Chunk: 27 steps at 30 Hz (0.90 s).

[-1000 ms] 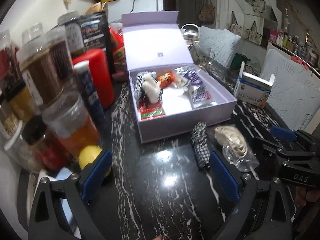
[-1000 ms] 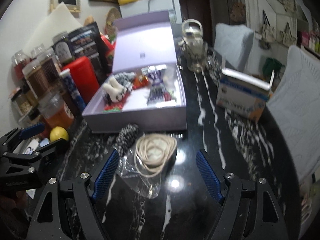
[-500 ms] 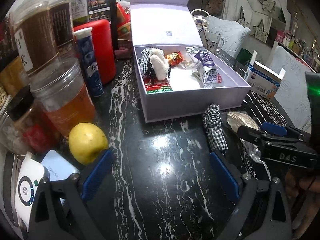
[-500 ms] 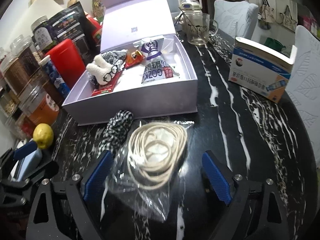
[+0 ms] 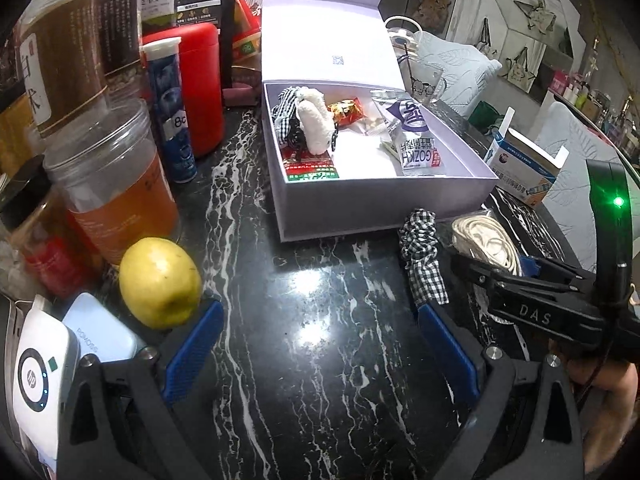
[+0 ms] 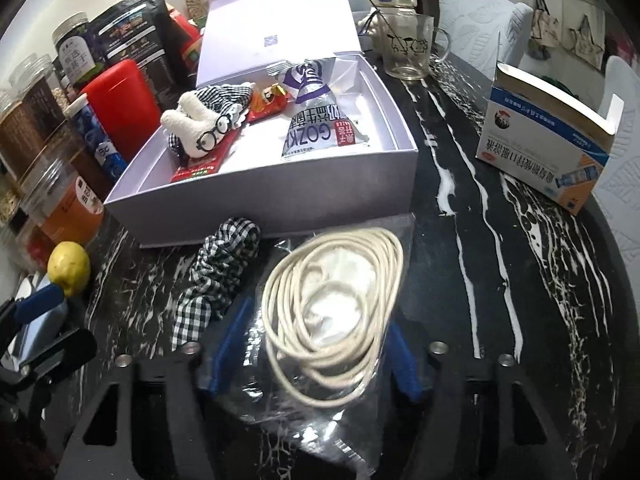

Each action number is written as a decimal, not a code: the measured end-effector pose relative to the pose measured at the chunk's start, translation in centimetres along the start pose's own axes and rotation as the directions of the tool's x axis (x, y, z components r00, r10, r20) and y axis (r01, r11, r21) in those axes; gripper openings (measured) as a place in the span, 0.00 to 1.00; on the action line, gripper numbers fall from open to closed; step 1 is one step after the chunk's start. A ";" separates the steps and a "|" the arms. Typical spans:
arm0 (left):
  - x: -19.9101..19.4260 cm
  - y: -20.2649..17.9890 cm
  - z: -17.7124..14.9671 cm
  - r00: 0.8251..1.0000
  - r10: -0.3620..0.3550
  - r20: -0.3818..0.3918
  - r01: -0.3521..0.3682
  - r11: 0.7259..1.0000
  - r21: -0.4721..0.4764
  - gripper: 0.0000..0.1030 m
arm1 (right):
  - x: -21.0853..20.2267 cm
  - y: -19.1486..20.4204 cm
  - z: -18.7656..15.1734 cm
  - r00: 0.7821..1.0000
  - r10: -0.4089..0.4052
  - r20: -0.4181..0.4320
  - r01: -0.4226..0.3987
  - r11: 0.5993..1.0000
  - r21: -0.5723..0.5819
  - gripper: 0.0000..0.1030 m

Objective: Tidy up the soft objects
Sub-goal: 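Grasp the clear bag of cream cord with the right gripper while the left gripper grasps the gingham scrunchie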

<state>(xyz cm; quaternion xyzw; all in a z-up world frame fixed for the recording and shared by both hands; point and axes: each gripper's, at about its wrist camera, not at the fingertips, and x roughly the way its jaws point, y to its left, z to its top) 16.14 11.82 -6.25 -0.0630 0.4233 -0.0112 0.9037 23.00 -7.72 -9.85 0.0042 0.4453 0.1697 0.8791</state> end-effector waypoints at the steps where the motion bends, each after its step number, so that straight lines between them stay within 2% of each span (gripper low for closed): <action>1: 0.0 -0.1 0.1 1.000 0.003 0.001 -0.003 1.000 0.002 0.96 | -0.1 -0.1 -0.1 1.000 0.011 0.002 -0.011 1.000 -0.001 0.57; 8: 0.3 -1.7 0.6 1.000 0.001 0.007 -0.002 1.000 0.026 0.97 | -2.2 -1.6 -1.2 0.998 0.021 0.051 -0.022 0.999 0.025 0.54; 15: 1.8 -4.4 1.1 0.998 -0.050 -0.033 0.052 0.997 0.058 0.97 | -4.5 -3.6 -2.5 0.998 0.004 0.070 -0.008 0.998 0.055 0.54; 24: 4.7 -6.8 1.4 0.997 -0.035 -0.075 0.041 0.995 0.087 0.96 | -6.4 -6.3 -3.5 0.995 0.008 0.102 -0.017 0.996 0.089 0.54; 25: 4.9 -6.9 1.4 0.997 -0.030 -0.073 0.037 0.995 0.093 0.95 | -6.4 -6.6 -3.5 0.994 0.010 0.104 -0.021 0.995 0.097 0.54; 27: 5.5 -7.3 1.5 0.997 -0.010 -0.072 0.018 0.994 0.107 0.79 | -6.4 -7.1 -3.5 0.994 0.012 0.107 -0.024 0.994 0.106 0.54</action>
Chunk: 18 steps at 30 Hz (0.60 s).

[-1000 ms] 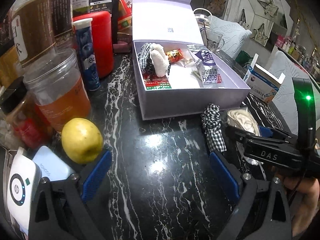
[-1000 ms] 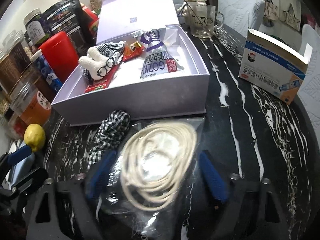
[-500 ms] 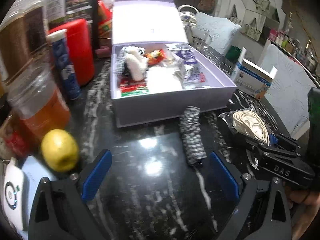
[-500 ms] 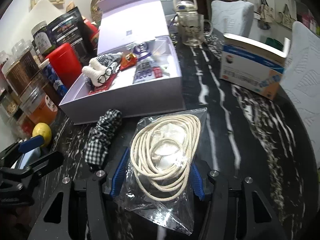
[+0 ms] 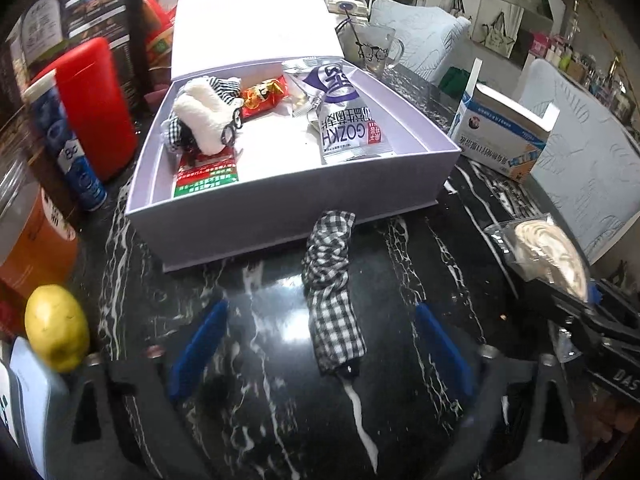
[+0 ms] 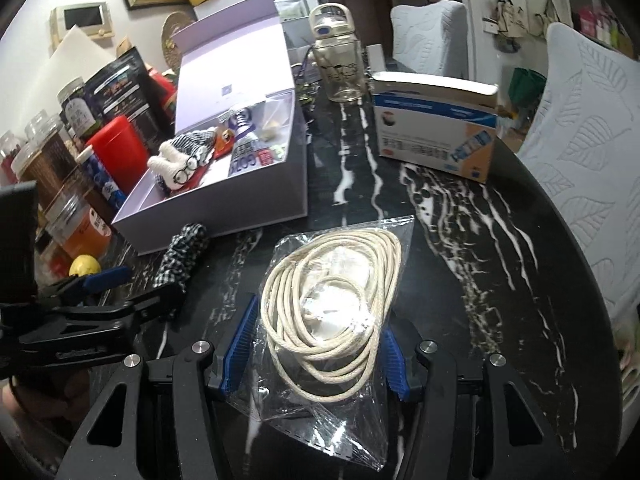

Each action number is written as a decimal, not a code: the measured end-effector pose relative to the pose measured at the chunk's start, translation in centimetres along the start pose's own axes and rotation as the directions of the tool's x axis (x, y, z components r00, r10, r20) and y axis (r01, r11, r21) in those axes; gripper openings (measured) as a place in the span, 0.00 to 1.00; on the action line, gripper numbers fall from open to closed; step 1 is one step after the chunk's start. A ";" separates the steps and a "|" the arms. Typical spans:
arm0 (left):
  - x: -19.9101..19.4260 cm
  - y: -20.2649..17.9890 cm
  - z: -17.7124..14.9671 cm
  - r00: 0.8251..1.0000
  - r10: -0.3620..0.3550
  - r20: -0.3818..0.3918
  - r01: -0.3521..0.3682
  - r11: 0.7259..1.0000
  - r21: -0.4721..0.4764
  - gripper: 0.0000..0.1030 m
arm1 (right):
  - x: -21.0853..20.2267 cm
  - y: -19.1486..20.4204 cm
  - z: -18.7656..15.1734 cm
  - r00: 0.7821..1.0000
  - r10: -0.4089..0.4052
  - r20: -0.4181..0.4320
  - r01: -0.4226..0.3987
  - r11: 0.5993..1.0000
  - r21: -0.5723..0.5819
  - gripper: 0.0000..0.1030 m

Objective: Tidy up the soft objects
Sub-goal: 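Grasp the clear bag of cream cord with the right gripper while the left gripper grasps the gingham scrunchie, then lift both held items and carry them toward the open gift box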

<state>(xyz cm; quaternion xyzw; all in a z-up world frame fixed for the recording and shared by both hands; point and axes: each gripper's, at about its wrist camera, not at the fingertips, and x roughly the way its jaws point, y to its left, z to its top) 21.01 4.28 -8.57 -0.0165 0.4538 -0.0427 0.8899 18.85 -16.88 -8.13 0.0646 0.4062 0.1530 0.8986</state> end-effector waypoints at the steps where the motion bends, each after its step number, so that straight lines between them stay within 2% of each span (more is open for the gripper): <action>1: 0.5 -0.2 0.1 1.000 0.010 -0.009 -0.010 1.000 0.007 0.77 | 0.0 -0.3 0.0 1.000 0.002 0.002 -0.002 1.000 0.005 0.54; 3: 1.2 -0.3 0.2 1.000 0.006 -0.027 -0.006 1.000 0.005 0.66 | 0.1 -0.6 0.0 1.000 0.011 0.001 -0.011 1.000 0.016 0.54; 5: 1.4 -0.3 0.2 1.000 0.016 -0.024 -0.016 1.000 0.008 0.51 | 0.2 -0.8 0.0 1.000 0.017 0.001 -0.017 1.000 0.020 0.54; 6: 1.5 -0.4 0.2 0.999 0.027 -0.018 -0.027 1.000 0.015 0.37 | 0.2 -0.9 0.0 1.000 0.019 0.001 -0.019 1.000 0.022 0.54; 8: 1.4 -0.5 0.2 1.000 0.024 -0.009 -0.024 1.000 0.020 0.26 | 0.3 -1.0 0.1 1.000 0.026 0.001 -0.026 0.999 0.024 0.54; 11: 1.3 -0.5 0.2 1.000 0.016 -0.007 -0.016 1.000 0.024 0.21 | 0.3 -1.0 0.0 0.999 0.038 -0.001 -0.038 0.999 0.032 0.54; 18: -0.1 -0.4 -0.9 0.999 -0.032 -0.007 0.033 0.999 0.027 0.21 | 0.1 -0.6 -0.3 0.999 0.051 -0.001 -0.051 0.998 0.033 0.54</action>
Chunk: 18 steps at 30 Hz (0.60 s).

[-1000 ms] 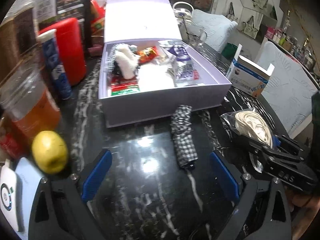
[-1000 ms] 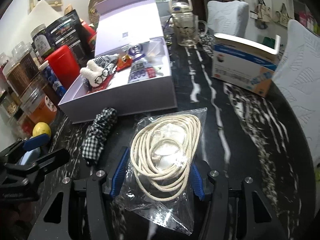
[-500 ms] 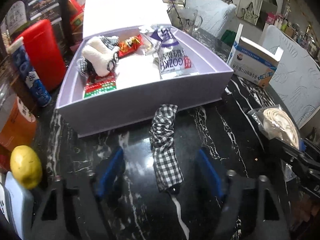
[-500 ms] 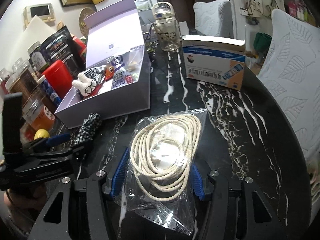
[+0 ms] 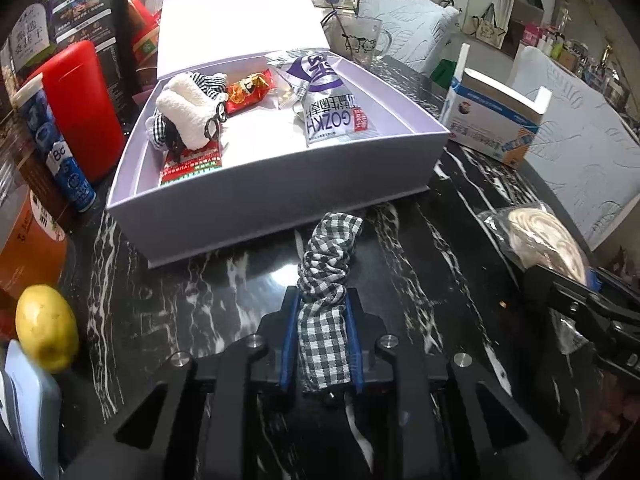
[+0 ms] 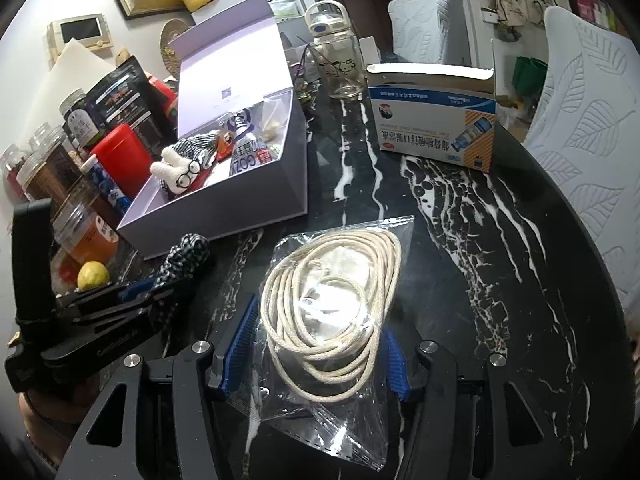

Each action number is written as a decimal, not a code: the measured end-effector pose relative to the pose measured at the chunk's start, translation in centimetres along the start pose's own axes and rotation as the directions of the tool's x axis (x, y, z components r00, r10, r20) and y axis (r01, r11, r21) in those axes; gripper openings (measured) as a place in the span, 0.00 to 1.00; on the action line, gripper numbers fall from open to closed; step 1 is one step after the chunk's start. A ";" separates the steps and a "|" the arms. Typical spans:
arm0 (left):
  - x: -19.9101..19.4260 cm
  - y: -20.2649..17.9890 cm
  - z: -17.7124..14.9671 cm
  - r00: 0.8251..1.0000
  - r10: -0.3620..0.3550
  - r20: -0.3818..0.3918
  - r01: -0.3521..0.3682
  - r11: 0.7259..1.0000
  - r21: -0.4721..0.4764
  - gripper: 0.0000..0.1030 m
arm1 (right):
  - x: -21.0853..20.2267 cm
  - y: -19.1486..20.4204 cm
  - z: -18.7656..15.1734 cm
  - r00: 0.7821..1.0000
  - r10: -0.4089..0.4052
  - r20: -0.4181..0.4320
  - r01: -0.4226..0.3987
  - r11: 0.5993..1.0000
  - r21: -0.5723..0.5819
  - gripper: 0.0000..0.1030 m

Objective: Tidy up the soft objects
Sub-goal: 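Lift both held items and carry them toward the open gift box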

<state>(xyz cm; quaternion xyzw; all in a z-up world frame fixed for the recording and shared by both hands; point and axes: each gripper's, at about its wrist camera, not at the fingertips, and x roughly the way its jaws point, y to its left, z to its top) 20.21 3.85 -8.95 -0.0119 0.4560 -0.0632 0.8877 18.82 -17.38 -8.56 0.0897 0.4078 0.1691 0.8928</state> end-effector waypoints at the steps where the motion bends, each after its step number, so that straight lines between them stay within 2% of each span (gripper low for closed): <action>1: -0.2 0.0 -0.2 1.000 -0.005 0.000 0.005 1.000 -0.002 0.21 | -0.1 0.1 -0.1 1.000 0.002 0.001 -0.002 1.000 -0.001 0.54; 8: -2.4 -0.1 -1.6 0.999 -0.032 0.016 0.032 0.999 -0.007 0.21 | -1.1 1.6 -1.1 1.000 0.025 0.000 -0.025 0.999 -0.028 0.54; 18: -6.0 -0.3 -2.6 0.996 -0.069 0.064 0.068 0.998 0.013 0.21 | -3.1 4.4 -2.4 0.995 0.103 0.001 -0.102 0.993 -0.064 0.54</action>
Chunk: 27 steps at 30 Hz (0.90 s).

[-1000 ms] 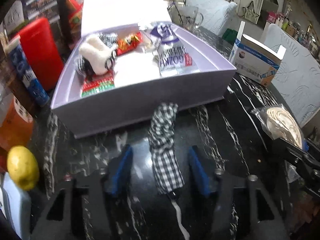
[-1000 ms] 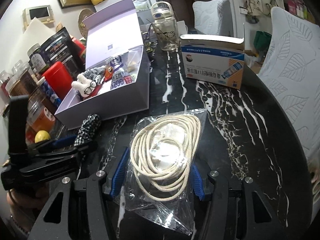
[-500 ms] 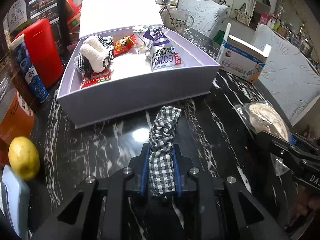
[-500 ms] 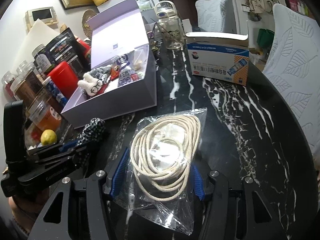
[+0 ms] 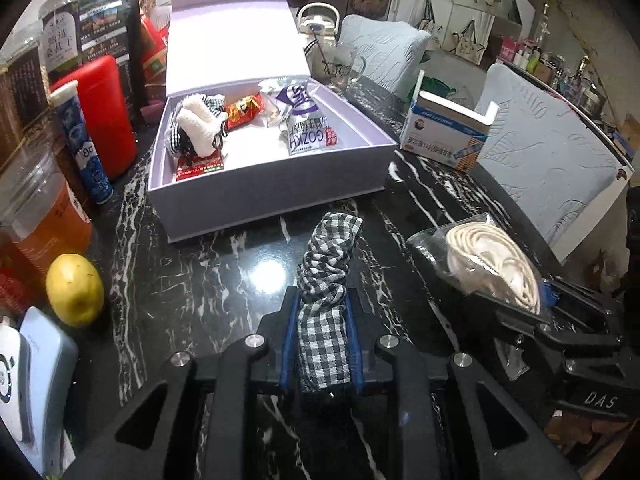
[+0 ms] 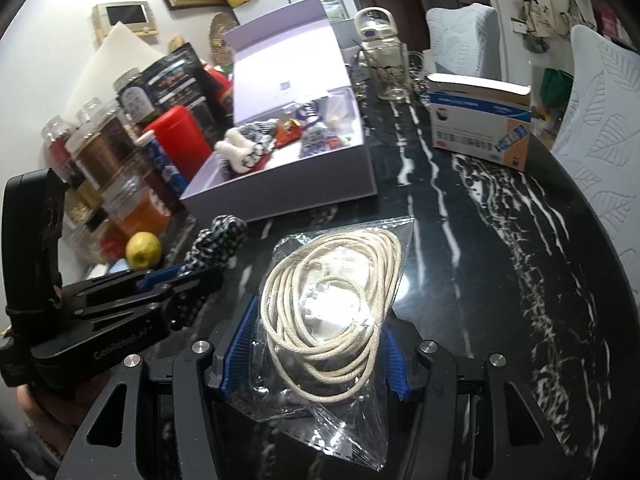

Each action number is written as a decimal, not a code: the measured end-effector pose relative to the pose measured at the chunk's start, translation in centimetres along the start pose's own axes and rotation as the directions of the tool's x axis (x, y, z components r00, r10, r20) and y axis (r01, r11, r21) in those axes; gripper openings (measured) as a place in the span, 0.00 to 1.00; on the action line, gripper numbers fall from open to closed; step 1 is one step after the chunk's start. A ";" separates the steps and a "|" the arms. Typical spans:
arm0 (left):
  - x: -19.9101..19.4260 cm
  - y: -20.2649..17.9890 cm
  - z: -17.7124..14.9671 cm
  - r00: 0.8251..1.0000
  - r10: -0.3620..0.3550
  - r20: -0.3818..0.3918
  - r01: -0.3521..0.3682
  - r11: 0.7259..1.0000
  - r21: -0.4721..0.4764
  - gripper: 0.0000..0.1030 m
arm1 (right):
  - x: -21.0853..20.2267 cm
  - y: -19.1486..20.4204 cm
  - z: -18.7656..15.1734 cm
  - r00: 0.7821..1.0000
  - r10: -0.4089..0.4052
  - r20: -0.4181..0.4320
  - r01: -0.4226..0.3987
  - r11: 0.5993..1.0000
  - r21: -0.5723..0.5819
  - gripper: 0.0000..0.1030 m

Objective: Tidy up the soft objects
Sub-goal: 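Lift both held items and carry them toward the open gift box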

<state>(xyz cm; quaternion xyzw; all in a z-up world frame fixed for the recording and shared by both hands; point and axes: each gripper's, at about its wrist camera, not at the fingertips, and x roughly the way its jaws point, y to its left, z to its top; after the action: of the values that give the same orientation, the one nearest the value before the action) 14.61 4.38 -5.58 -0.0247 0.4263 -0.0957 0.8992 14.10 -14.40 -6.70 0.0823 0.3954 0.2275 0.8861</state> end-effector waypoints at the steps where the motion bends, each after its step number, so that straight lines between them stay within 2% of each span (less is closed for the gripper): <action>1: -0.5 0.0 0.0 1.000 -0.003 0.008 0.003 1.000 0.000 0.21 | -0.2 0.3 -0.1 1.000 0.007 0.002 -0.007 1.000 -0.003 0.54; 14: -4.6 0.2 0.2 0.994 -0.007 0.106 0.007 1.000 0.002 0.21 | -2.1 3.6 -0.2 0.997 0.066 0.038 -0.064 0.997 -0.049 0.54; 27: -8.2 0.2 3.6 0.970 0.006 0.243 -0.012 1.000 0.022 0.21 | -4.6 5.7 3.4 0.988 0.085 0.129 -0.065 0.986 -0.153 0.54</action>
<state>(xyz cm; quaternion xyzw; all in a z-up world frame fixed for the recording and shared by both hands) 12.33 6.06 2.94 -0.0238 0.3121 -0.0927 0.9452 12.05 -11.37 0.50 0.0464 0.3131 0.2832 0.9053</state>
